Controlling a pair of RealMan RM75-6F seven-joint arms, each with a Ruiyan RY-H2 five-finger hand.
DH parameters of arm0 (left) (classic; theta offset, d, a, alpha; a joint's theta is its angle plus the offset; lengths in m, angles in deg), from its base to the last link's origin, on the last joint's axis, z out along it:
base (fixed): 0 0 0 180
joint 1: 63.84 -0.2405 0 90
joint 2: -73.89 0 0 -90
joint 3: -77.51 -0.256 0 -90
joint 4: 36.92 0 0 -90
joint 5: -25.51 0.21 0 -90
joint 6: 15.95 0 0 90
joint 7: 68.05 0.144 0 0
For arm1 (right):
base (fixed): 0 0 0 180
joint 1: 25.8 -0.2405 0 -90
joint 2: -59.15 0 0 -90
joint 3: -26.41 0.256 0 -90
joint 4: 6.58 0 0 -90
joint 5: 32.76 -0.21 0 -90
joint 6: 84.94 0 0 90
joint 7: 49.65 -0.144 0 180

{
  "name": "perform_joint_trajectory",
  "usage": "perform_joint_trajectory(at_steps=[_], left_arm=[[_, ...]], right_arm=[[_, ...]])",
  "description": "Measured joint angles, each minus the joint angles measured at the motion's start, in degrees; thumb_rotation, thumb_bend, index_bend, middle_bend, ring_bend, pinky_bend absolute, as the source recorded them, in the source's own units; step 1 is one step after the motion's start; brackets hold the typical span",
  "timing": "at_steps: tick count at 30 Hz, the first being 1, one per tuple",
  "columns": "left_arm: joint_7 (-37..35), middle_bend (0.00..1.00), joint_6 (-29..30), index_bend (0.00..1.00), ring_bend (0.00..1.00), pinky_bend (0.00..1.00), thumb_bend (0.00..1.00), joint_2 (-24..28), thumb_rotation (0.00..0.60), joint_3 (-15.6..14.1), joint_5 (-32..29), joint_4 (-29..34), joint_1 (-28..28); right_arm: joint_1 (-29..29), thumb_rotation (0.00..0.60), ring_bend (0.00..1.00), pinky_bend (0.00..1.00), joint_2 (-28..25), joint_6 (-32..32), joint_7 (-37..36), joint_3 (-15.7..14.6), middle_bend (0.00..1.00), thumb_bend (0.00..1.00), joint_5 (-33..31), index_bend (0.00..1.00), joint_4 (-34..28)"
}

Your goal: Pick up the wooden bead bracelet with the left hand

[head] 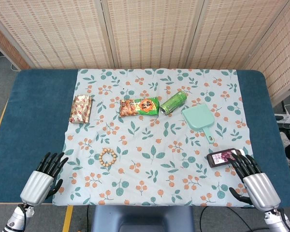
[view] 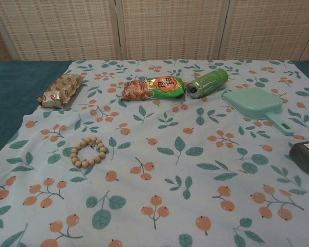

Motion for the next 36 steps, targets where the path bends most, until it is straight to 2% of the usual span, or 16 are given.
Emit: perform_joint_trajectory(at_steps=[3,6,9,12,20,28,36], left_arm=[[-0.8,0.02,-0.4,0.0,0.0,0.02,0.46,-0.1,0.6,-0.6,0.1,0.2,0.4],[-2.7,0.11,-1.0,0.01,0.0,0.01,0.46,-0.9,0.6,-1.7,1.1,0.5,1.2],[-2.7,0.18,-2.1,0.05,0.0,0.0,0.46,-3.5,0.6,-2.2,2.2,-0.7,2.4],[-0.4,0.19,-5.2,0.1,0.0,0.0,0.46,-6.1,0.6,-2.2,2.2,-1.9,3.9],[11.4,0.19,-13.1,0.15,0.0,0.0,0.46,-15.7,0.6,0.6,-0.4,-8.7,9.3],[14.1,0.27,-15.1,0.27,0.02,0.0,0.46,-21.4,0.6,1.9,-2.4,-14.9,13.0],[15.1,0.33,-15.8,0.3,0.05,0.0,0.46,-23.4,0.6,2.1,-3.9,-17.6,14.7]], right_arm=[[-0.1,0.518,0.0,0.0,0.0,0.2,0.0,0.0,0.0,0.22,0.1,0.0,0.0],[0.0,0.517,0.0,0.0,0.0,0.0,-0.3,0.0,0.0,0.22,0.0,0.0,0.0],[0.0,0.516,0.0,0.0,0.1,0.0,-0.1,0.1,0.0,0.22,0.0,0.0,0.0],[-0.2,0.517,0.0,0.0,0.3,0.6,0.0,0.0,0.0,0.22,-0.1,0.0,0.1],[-0.7,0.517,0.0,0.0,0.2,1.5,-0.4,0.1,0.0,0.22,-0.6,0.0,0.1],[-0.8,0.517,0.0,0.0,0.0,1.8,-0.6,0.2,0.0,0.22,-1.2,0.0,0.0],[-0.8,0.518,0.0,0.0,-0.1,1.7,-0.9,0.3,0.0,0.22,-1.3,0.0,0.0]])
